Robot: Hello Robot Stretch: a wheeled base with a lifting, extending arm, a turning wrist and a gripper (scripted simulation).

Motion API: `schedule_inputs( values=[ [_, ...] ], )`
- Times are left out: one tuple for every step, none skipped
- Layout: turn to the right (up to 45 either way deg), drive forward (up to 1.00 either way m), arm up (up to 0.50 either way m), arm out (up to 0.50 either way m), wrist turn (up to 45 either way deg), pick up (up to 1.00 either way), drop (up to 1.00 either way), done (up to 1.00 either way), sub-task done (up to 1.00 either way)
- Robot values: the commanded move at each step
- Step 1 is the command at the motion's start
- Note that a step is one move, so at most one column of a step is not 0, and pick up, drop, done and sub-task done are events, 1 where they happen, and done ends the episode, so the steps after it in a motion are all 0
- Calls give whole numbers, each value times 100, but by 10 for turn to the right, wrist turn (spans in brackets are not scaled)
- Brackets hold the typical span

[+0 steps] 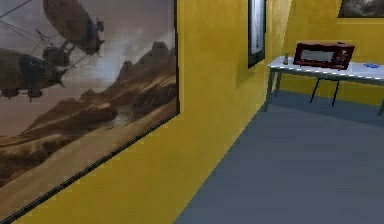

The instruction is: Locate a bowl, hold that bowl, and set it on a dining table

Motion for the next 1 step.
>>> schedule_inputs(
  values=[
    [0, 0, 0, 0, 0, 100, 0, 0, 0]
  ],
)
